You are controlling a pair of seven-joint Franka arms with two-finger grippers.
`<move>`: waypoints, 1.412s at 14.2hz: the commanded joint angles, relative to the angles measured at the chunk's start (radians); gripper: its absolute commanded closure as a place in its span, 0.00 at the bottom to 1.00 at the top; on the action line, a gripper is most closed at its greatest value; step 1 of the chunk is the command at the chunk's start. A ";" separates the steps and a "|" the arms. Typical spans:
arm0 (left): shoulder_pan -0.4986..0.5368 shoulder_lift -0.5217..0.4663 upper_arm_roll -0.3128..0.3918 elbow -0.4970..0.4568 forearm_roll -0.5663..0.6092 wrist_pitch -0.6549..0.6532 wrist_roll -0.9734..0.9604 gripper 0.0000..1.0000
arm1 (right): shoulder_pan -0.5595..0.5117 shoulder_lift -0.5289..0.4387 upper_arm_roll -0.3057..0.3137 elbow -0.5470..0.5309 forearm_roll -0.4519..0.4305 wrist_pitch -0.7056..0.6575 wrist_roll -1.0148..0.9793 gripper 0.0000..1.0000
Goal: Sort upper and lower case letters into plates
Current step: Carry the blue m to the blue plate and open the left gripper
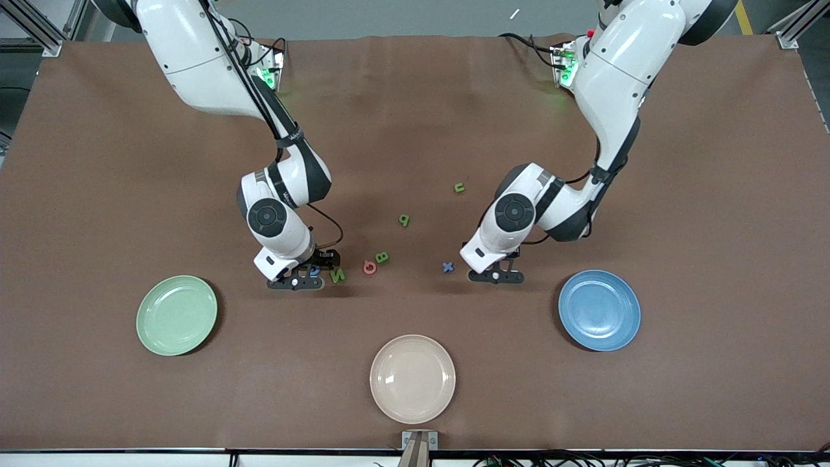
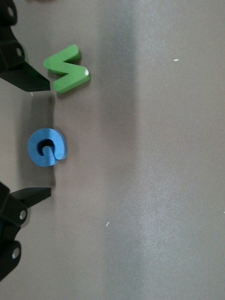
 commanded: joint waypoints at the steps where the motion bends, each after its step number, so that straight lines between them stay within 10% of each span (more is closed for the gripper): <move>1: 0.104 -0.112 0.006 -0.018 0.014 -0.017 0.006 0.99 | -0.008 0.006 0.002 -0.011 0.000 0.025 -0.004 0.12; 9: 0.339 -0.073 0.006 0.031 0.064 -0.021 0.167 0.85 | -0.018 0.008 0.002 -0.009 -0.002 0.012 -0.005 0.36; 12: 0.348 -0.062 0.006 0.025 0.071 -0.020 0.173 0.01 | -0.020 0.008 0.002 -0.009 0.000 0.008 -0.004 0.50; 20: 0.177 -0.050 -0.013 0.089 0.050 -0.023 -0.013 0.07 | -0.081 -0.003 -0.001 0.024 -0.002 -0.020 -0.023 0.93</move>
